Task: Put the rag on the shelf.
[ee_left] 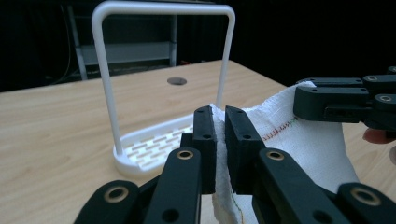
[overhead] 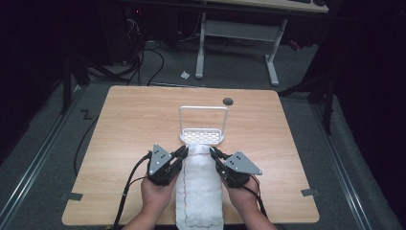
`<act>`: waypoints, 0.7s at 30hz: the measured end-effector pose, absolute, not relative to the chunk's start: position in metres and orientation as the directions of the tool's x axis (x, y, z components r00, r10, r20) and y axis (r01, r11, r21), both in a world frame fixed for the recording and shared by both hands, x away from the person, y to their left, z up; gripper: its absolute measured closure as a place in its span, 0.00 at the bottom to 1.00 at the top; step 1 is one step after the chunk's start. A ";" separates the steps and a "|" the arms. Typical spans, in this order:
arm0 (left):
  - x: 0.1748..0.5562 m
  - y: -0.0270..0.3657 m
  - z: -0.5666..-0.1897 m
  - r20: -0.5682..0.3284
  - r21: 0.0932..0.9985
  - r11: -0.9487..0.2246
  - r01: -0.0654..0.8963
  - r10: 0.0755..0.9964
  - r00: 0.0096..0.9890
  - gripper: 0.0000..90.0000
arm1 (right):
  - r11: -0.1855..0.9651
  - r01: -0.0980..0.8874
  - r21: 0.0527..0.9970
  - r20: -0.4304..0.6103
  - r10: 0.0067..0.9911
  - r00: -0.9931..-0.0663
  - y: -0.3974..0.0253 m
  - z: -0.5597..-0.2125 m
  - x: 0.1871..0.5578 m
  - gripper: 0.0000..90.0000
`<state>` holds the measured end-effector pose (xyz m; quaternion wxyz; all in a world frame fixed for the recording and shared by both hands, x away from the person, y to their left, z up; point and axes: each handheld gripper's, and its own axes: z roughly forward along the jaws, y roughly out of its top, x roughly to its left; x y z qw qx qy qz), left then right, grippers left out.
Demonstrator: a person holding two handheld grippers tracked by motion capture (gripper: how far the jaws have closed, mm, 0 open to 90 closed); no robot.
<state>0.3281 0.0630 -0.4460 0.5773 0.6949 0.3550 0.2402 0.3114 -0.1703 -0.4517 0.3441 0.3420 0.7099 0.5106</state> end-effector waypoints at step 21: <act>0.356 0.061 -0.367 0.001 0.996 -0.055 0.069 0.786 0.618 0.93 | 0.161 -0.007 0.987 -0.144 0.860 -0.490 -0.180 -0.373 0.333 0.95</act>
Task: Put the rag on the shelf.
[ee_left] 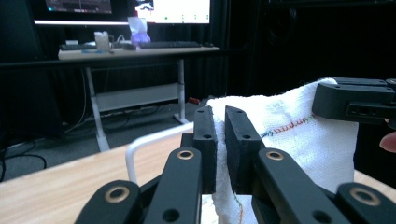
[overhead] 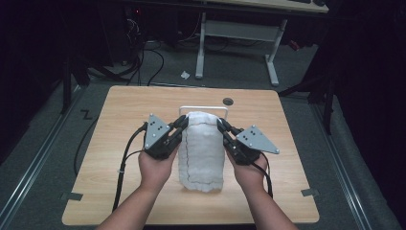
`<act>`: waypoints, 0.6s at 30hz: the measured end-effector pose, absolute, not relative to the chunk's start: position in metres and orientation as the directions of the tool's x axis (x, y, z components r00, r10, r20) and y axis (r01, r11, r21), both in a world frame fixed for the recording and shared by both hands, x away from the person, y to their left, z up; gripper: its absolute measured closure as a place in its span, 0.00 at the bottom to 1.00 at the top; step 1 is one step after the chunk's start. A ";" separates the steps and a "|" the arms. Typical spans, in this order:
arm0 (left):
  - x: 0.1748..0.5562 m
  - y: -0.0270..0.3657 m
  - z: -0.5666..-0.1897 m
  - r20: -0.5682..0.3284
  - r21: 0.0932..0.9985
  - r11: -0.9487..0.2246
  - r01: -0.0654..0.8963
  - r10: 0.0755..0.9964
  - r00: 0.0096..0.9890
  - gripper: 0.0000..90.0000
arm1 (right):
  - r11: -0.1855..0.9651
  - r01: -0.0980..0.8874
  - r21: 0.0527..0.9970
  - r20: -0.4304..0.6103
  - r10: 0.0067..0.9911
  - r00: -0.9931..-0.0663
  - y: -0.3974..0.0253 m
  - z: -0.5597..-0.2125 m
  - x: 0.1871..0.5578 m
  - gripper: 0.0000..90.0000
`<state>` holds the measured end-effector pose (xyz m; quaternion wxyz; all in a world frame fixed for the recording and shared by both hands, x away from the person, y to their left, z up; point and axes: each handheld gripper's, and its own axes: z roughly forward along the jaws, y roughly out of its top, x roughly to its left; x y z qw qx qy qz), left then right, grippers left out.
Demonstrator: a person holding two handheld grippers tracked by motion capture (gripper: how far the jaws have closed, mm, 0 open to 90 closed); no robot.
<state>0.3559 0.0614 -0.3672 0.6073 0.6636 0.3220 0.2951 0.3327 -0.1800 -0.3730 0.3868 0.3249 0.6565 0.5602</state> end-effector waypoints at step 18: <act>0.369 0.060 -0.341 0.033 0.997 -0.065 0.029 0.787 0.616 0.93 | 0.142 -0.045 0.989 -0.146 0.865 -0.480 -0.186 -0.340 0.344 0.95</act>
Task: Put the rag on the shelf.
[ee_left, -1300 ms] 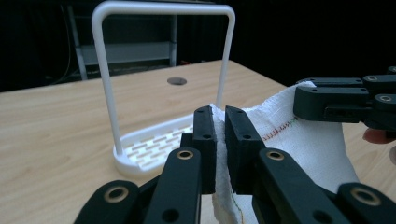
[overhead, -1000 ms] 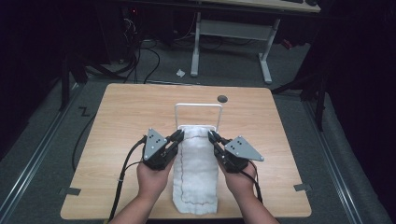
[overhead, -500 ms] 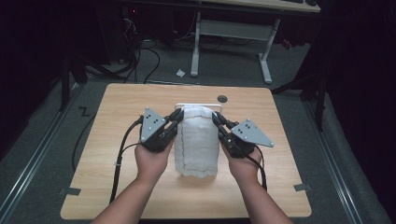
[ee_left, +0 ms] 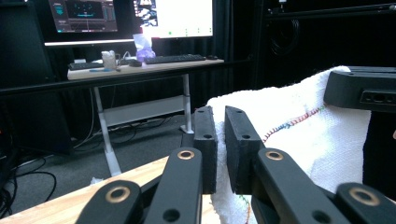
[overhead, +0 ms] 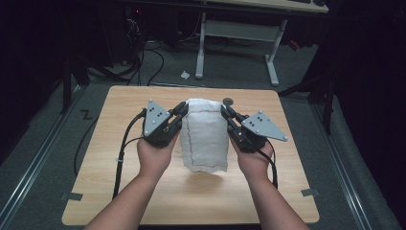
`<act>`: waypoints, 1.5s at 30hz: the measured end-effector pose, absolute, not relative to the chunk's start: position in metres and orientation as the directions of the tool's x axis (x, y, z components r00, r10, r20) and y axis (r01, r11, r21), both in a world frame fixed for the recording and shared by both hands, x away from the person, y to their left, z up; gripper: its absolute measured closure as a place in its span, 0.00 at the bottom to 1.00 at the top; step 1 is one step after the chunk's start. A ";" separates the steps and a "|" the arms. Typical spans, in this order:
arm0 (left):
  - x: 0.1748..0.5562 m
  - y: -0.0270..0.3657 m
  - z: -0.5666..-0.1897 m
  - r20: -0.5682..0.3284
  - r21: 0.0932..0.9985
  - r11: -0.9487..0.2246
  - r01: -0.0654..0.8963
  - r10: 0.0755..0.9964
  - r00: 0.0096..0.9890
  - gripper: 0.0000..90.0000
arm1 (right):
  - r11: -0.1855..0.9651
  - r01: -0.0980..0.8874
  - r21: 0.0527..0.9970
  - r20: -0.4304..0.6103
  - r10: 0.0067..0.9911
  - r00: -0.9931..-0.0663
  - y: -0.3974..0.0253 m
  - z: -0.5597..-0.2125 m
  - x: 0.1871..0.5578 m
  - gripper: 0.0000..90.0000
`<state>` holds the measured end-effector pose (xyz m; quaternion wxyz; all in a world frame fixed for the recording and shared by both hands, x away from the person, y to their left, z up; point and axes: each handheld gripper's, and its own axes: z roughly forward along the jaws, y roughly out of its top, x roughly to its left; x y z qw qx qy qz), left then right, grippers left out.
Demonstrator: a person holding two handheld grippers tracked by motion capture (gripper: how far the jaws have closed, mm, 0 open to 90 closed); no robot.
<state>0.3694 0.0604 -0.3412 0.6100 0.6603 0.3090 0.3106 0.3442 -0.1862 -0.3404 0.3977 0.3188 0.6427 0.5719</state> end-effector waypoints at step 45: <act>0.484 0.041 -0.291 0.096 0.988 -0.148 0.038 0.800 0.593 0.94 | 0.031 0.053 0.998 -0.003 0.891 -0.455 -0.200 -0.301 0.458 0.95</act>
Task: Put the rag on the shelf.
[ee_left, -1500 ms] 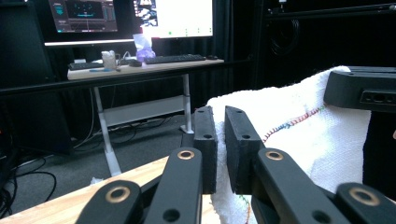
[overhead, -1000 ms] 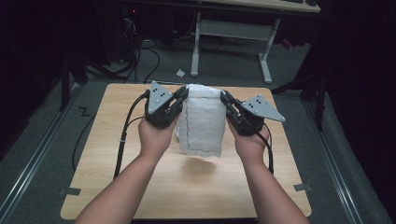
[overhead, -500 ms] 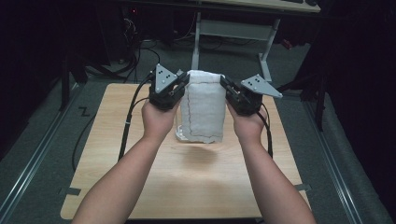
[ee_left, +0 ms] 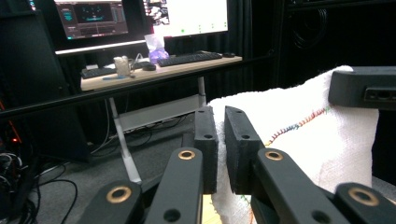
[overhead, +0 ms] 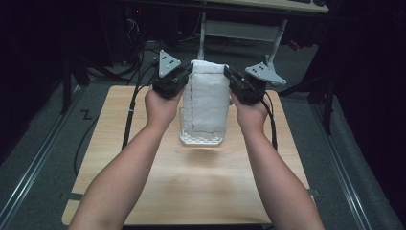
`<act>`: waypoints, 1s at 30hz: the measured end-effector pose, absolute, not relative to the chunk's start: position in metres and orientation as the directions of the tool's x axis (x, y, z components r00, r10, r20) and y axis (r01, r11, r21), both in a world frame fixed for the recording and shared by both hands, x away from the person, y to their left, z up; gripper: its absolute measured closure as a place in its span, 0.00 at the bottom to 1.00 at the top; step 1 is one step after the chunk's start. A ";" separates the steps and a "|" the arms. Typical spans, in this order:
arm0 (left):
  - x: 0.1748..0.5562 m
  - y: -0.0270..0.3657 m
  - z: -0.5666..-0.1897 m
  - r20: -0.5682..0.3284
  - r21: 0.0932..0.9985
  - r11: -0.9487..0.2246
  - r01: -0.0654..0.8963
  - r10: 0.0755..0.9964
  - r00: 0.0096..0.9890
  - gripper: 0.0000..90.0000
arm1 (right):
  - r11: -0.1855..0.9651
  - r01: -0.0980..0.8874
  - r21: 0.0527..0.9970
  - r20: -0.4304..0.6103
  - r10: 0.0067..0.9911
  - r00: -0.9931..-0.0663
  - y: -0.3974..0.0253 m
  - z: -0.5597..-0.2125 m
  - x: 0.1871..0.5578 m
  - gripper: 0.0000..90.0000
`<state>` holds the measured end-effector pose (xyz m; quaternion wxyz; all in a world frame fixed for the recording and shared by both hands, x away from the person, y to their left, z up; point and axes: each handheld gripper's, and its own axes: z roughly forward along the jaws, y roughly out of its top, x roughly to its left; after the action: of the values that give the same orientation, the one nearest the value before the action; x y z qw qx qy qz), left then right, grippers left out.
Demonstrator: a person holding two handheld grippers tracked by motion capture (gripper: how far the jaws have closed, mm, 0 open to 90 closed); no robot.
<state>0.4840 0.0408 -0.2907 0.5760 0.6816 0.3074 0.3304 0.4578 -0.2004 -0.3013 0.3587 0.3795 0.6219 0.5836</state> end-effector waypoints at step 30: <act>0.561 0.039 -0.362 -0.016 0.907 -0.226 0.355 0.825 0.565 0.91 | 0.205 0.290 0.935 -0.047 0.881 -0.471 -0.188 -0.355 0.534 0.94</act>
<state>0.5609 0.0391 -0.3621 0.4794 0.7435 0.3967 0.2451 0.5338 -0.1881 -0.3552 0.3092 0.4112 0.7120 0.4778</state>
